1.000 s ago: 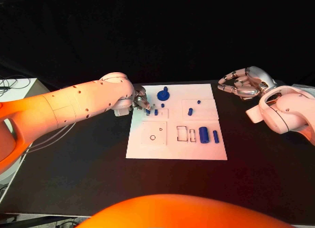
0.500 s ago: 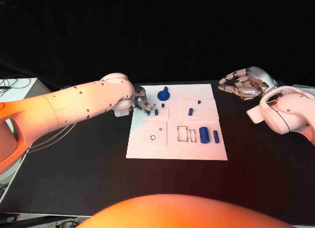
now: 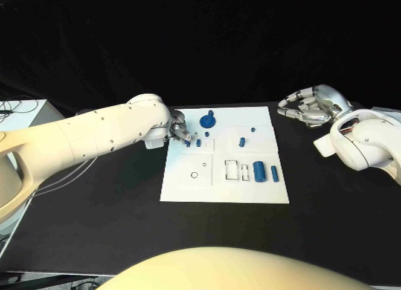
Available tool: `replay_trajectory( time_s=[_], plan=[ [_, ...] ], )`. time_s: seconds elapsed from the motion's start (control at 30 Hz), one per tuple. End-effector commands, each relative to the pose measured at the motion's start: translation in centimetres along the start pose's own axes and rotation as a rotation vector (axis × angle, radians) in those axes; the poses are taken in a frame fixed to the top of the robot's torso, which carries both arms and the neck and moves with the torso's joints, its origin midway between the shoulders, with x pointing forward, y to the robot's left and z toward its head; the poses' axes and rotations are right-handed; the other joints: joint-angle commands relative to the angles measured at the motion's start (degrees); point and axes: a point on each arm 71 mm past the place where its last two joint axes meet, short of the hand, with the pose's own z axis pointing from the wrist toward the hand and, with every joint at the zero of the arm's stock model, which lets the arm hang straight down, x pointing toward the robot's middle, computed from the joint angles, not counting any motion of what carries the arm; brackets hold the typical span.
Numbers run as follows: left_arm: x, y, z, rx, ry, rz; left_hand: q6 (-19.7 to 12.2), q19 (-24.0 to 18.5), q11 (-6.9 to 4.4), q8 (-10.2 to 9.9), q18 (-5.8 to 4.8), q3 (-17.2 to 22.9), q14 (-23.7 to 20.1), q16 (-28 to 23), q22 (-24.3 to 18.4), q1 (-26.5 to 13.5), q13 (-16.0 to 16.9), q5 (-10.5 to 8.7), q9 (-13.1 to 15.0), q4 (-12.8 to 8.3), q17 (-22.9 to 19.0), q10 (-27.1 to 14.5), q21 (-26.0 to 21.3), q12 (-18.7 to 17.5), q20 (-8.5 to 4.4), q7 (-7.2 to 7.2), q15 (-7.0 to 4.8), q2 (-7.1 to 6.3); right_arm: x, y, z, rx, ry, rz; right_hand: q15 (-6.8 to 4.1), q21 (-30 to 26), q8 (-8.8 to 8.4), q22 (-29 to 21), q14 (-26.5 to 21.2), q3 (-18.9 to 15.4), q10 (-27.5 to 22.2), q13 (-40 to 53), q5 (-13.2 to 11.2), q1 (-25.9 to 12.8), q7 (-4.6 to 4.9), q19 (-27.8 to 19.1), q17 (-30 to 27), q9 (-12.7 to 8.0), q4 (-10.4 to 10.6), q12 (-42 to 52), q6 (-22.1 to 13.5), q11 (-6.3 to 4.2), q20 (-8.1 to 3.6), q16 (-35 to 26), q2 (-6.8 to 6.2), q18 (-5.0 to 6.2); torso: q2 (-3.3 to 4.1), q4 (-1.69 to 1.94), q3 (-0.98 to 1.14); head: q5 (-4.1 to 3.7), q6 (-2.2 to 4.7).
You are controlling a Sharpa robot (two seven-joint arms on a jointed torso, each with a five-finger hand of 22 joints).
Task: Assemble the parts on the task board
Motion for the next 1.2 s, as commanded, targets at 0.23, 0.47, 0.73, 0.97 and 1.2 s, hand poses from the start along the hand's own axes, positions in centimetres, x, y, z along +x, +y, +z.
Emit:
replay_trajectory(
  time_s=[0.23,0.47,0.73,0.97,1.2],
  plan=[
    [0.72,0.31,0.19,-0.010,0.029,0.023,1.42,0.34,-0.10,0.10,-0.64,8.39,5.58,0.34,0.08,0.75,-0.06,0.34,0.36,-8.68,14.04,0.30,0.16,0.04,-0.16,-1.13,-0.29,0.02,0.05,0.10,0.00,-0.008,0.009,-0.002,0.33,-0.05,-0.40,0.09,6.08,0.18,5.88,15.07,0.13,0.32,0.14,0.68,15.10,0.07,0.13,0.19,-0.29,0.42,0.32,0.23,-0.11,0.14,-0.05,0.02,0.01,0.04,0.00],
    [0.75,0.39,0.16,-0.011,0.033,0.025,1.42,0.34,-0.10,0.10,-0.64,8.39,5.58,0.34,0.08,0.75,-0.06,0.34,0.36,-8.68,14.04,0.30,0.16,0.04,-0.16,-1.13,-0.29,0.02,0.04,0.09,-0.01,-0.008,0.010,-0.002,0.33,-0.05,-0.40,0.09,6.08,0.18,5.88,15.07,0.13,0.32,0.14,0.68,15.10,0.07,0.13,0.19,-0.29,0.42,0.32,0.23,-0.11,0.14,-0.02,0.01,0.03,0.05,0.00],
    [0.76,0.47,0.12,-0.012,0.031,0.030,1.45,0.37,-0.12,0.10,-0.66,8.37,5.59,0.37,0.14,0.76,-0.17,0.46,0.38,-8.71,14.08,0.27,0.20,-0.05,-0.17,-1.15,-0.30,0.01,0.03,0.07,-0.01,-0.007,0.010,-0.002,0.33,-0.05,-0.40,0.09,6.08,0.18,5.88,15.07,0.13,0.32,0.14,0.68,15.10,0.07,0.13,0.19,-0.29,0.42,0.32,0.23,-0.11,0.14,0.00,-0.01,0.01,0.05,0.00],
    [0.78,0.51,0.09,-0.013,0.030,0.032,1.47,0.37,-0.13,0.10,-0.66,8.37,5.60,0.38,0.14,0.77,-0.16,0.54,0.40,-8.74,14.09,0.29,0.20,-0.06,-0.18,-1.16,-0.31,-0.01,0.03,0.06,0.00,-0.007,0.010,-0.002,0.33,-0.05,-0.40,0.09,6.08,0.18,5.88,15.07,0.13,0.32,0.14,0.68,15.10,0.07,0.13,0.19,-0.29,0.42,0.32,0.23,-0.11,0.14,-0.03,-0.01,0.03,0.02,0.00],
    [0.80,0.50,0.05,-0.011,0.030,0.033,1.47,0.37,-0.13,0.10,-0.66,8.37,5.60,0.38,0.14,0.77,-0.16,0.54,0.40,-8.74,14.09,0.29,0.20,-0.06,-0.18,-1.16,-0.31,-0.01,0.04,0.05,0.01,-0.006,0.012,-0.002,0.33,-0.05,-0.40,0.09,6.08,0.18,5.88,15.07,0.13,0.32,0.14,0.68,15.10,0.07,0.13,0.19,-0.29,0.42,0.32,0.23,-0.11,0.14,-0.01,0.03,0.00,0.01,0.00]
  ],
)
